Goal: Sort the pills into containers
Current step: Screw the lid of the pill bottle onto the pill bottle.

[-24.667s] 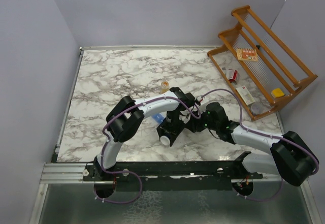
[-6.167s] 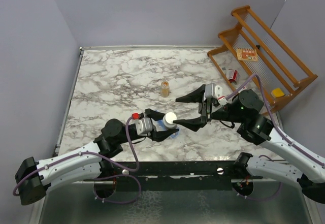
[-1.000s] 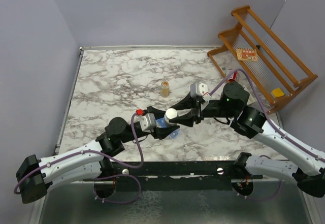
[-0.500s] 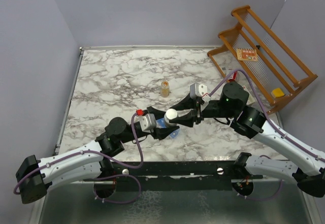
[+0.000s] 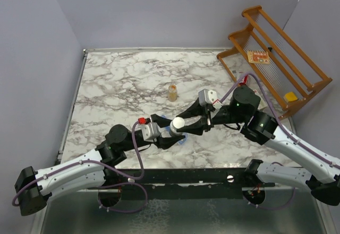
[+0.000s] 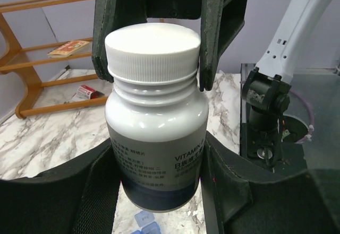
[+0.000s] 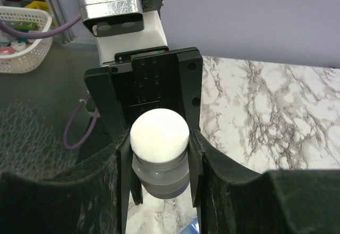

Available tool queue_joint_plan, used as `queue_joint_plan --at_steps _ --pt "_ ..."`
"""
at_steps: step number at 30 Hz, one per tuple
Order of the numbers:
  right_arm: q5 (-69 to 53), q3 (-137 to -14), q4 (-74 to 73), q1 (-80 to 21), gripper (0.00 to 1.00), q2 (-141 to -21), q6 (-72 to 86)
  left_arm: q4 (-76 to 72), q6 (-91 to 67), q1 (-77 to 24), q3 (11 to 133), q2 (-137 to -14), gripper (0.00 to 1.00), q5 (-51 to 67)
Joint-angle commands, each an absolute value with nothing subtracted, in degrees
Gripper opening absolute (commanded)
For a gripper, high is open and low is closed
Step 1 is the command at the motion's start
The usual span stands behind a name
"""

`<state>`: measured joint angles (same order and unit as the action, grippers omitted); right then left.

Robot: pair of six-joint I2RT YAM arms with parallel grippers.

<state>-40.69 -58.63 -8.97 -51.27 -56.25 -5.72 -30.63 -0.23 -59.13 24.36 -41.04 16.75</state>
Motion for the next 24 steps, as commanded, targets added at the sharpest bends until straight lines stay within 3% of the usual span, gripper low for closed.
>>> queue_joint_plan --at_steps 1,24 --pt "-44.91 -58.00 -11.35 -51.15 0.37 -56.72 -5.62 -35.16 0.52 -59.33 24.69 -38.32 0.00 19.19" --pt "-49.23 -60.84 -18.04 -51.15 0.37 -60.92 -7.80 -34.33 1.14 -59.33 26.18 -39.50 0.00 23.56"
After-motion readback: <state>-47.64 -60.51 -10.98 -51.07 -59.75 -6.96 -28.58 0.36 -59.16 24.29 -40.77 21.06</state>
